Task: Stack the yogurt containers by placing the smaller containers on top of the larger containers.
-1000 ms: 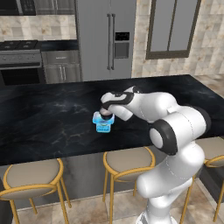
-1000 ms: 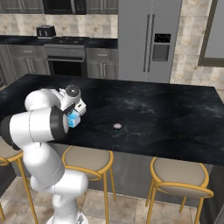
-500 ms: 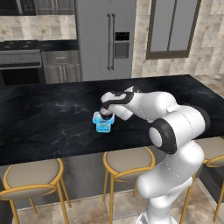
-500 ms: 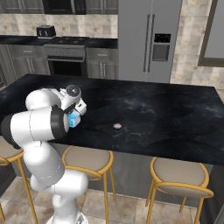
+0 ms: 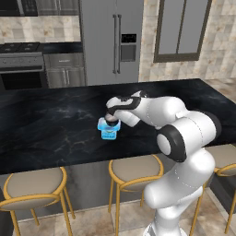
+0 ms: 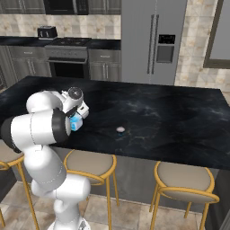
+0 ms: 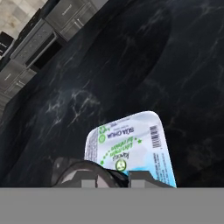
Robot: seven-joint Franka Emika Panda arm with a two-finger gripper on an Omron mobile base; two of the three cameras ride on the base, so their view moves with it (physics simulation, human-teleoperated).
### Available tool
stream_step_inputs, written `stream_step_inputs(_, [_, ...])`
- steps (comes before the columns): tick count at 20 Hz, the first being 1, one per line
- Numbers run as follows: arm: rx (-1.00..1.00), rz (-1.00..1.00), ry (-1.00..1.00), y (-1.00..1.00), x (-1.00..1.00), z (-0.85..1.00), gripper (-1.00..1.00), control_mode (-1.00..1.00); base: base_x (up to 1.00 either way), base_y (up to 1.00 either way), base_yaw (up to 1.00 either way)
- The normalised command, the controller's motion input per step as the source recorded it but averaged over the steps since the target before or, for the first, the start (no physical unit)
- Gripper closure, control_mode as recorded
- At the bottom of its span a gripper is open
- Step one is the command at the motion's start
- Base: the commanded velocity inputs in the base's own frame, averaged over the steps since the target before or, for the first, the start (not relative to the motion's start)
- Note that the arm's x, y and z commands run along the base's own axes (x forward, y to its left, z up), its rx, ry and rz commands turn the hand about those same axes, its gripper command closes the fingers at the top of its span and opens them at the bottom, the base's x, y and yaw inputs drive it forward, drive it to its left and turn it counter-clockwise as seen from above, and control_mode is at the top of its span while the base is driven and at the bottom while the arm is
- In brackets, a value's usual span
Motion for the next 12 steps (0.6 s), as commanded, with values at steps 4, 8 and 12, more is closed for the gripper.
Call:
stream_step_inputs(4, [0.00,0.00,0.00,0.00,0.00,0.00,1.00,-1.00,0.00,0.00,0.00])
stream_step_inputs(8, [0.00,0.00,0.00,0.00,0.00,0.00,-1.00,-1.00,0.00,0.00,0.00])
stream_step_inputs(12, [0.00,0.00,0.00,0.00,0.00,0.00,-1.00,-1.00,0.00,0.00,0.00])
